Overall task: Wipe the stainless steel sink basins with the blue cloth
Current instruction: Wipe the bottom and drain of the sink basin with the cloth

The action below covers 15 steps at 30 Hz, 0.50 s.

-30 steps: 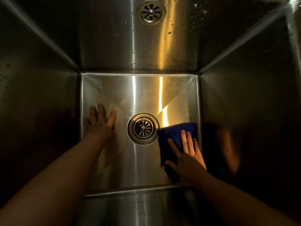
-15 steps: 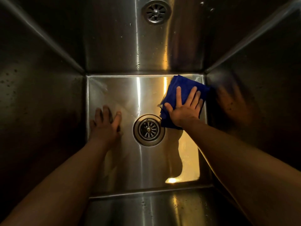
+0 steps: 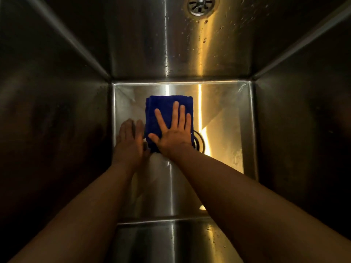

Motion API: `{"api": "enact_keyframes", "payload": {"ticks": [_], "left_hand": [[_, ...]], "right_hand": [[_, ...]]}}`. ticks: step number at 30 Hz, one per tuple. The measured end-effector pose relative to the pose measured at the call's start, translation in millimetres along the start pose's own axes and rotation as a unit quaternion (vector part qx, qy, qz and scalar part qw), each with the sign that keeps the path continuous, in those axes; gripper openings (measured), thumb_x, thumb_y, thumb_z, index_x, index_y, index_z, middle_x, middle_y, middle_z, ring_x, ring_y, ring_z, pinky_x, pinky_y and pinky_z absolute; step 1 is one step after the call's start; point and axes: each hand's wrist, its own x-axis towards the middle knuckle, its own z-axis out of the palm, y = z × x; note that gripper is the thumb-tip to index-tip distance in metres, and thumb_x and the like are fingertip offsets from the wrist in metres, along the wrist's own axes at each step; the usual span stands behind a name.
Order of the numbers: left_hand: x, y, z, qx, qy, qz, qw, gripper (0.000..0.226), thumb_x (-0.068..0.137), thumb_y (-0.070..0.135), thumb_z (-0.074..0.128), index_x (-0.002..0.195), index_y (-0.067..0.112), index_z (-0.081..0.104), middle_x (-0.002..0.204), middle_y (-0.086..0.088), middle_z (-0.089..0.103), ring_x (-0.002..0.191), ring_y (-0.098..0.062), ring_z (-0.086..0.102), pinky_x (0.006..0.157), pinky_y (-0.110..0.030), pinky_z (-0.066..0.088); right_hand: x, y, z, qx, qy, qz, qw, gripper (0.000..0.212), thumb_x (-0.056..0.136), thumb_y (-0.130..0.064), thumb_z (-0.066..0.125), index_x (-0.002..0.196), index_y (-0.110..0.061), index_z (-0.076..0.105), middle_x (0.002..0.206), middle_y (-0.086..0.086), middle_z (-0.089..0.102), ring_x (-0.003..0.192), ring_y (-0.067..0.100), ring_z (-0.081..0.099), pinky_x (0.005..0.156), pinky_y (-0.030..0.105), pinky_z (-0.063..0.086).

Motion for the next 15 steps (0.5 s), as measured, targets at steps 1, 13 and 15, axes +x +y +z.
{"api": "enact_keyframes", "payload": {"ticks": [1, 13, 15], "left_hand": [[1, -1, 1, 0.004, -0.001, -0.001, 1.0, 0.088, 0.085, 0.036, 0.065, 0.15, 0.009, 0.012, 0.156, -0.022, 0.005, 0.145, -0.035, 0.002, 0.117, -0.047, 0.015], [7, -3, -3, 0.054, -0.04, 0.0, 0.998, 0.082, 0.088, 0.04, 0.058, 0.15, 0.009, 0.014, 0.155, -0.023, 0.004, 0.144, -0.038, 0.0, 0.117, -0.046, 0.011], [7, -2, -2, 0.049, -0.039, 0.002, 0.998, 0.08, 0.088, 0.038, 0.058, 0.149, 0.007, 0.017, 0.154, -0.025, 0.006, 0.143, -0.039, 0.003, 0.117, -0.047, 0.011]], "right_hand": [[-2, 6, -2, -0.005, 0.004, -0.009, 1.0, 0.074, 0.095, -0.066, 0.02, 0.148, -0.037, -0.023, 0.151, 0.018, -0.038, 0.141, 0.036, -0.031, 0.116, 0.052, -0.014], [-48, 164, -5, -0.009, 0.001, 0.106, 0.994, 0.074, 0.092, -0.069, 0.021, 0.147, -0.041, -0.02, 0.156, 0.015, -0.029, 0.145, 0.035, -0.022, 0.115, 0.048, -0.012], [-68, 171, 8, -0.02, -0.021, 0.105, 0.994, 0.077, 0.091, -0.07, 0.02, 0.146, -0.039, -0.024, 0.154, 0.017, -0.032, 0.143, 0.038, -0.024, 0.115, 0.05, -0.012]]}}
